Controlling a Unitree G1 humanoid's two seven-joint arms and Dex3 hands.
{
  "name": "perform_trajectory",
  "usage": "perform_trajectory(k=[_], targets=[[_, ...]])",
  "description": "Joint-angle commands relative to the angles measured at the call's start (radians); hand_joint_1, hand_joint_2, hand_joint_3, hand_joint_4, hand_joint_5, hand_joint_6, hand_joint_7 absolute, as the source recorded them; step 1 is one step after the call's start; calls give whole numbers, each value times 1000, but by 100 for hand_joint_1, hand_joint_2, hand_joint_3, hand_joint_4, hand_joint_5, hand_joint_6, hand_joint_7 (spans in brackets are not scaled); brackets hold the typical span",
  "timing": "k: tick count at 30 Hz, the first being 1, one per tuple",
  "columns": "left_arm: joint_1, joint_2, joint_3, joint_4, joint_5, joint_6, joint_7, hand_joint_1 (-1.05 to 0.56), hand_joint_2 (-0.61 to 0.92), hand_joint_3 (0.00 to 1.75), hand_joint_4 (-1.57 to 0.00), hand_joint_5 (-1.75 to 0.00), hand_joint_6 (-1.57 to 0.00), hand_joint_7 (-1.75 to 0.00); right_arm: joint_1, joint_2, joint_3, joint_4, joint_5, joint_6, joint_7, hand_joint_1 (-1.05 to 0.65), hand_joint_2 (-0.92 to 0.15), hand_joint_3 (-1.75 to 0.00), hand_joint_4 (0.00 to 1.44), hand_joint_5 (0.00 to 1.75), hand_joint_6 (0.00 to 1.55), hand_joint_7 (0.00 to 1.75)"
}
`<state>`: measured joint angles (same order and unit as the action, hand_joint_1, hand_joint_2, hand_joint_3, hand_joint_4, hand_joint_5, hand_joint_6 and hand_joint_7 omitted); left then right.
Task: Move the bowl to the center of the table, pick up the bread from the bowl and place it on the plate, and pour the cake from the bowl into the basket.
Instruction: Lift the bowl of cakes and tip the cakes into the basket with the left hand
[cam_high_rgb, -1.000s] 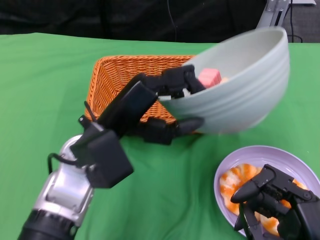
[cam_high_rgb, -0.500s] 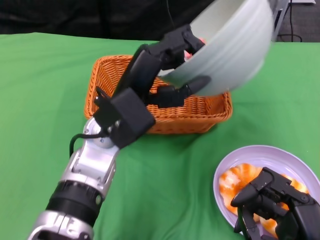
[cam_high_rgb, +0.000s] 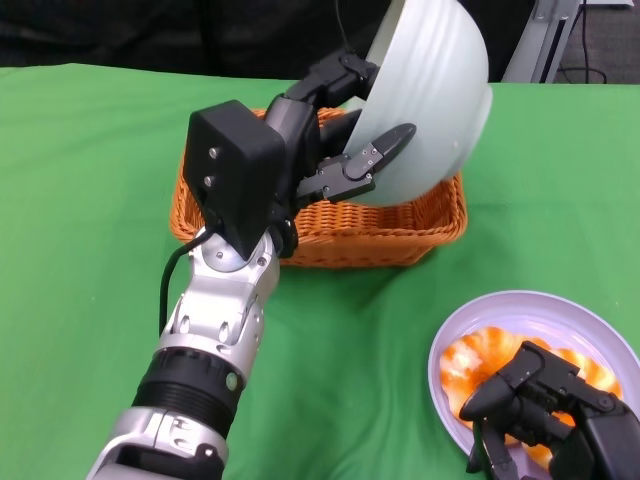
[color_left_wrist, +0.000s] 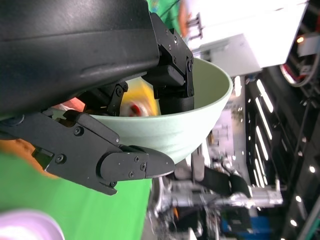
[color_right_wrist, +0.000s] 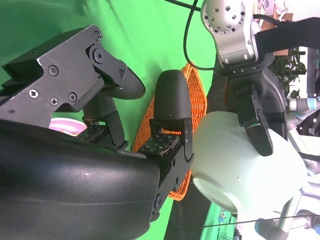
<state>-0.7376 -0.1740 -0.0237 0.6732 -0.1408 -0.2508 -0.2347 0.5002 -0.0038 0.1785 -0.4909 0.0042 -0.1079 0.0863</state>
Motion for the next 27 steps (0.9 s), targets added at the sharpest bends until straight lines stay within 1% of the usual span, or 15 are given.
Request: perform_trajectory(k=[1,6,8,12,15,17,21,27], targets=[[-16,-10,33,-36,-74,66,-54,-27,88,50,-69,-175,-55,-164,7,-5,4,-5,6,1,-2,-5,-54,-115,68,168,61,146],[-21,-19,73,-47,-167,182,-133,-22,83,59,-72,-175,-60,-163,4,-3,6,8,0,-15,-4,-5,-54,-114,68,168,61,146],[-23,-19,81,-49,-180,206,-143,-22,82,61,-73,-175,-63,-160,4,-2,7,13,-3,-21,-6,-5,-53,-114,69,168,61,146],[-29,-17,90,-46,-193,247,-155,-21,80,65,-74,-175,-66,-161,2,-4,7,16,-4,-25,-5,-5,-53,-116,68,168,61,146],[-34,-20,105,-42,-212,292,-149,-18,70,85,-75,-175,-71,-159,1,-6,6,26,6,-38,3,-5,-53,-117,69,169,61,147],[-37,-22,116,-41,-221,314,-149,-17,68,90,-76,-175,-72,-158,1,-7,5,29,6,-42,3,-5,-53,-116,69,168,61,147],[-51,-24,139,-30,-245,360,-151,-15,67,94,-76,-175,-71,-156,3,-5,6,34,-3,-48,-3,-5,-53,-117,69,168,62,147],[-81,-26,170,14,-260,379,-165,-13,68,96,-75,-175,-70,-157,1,-5,6,52,3,-68,2,-4,-53,-119,69,168,61,148]])
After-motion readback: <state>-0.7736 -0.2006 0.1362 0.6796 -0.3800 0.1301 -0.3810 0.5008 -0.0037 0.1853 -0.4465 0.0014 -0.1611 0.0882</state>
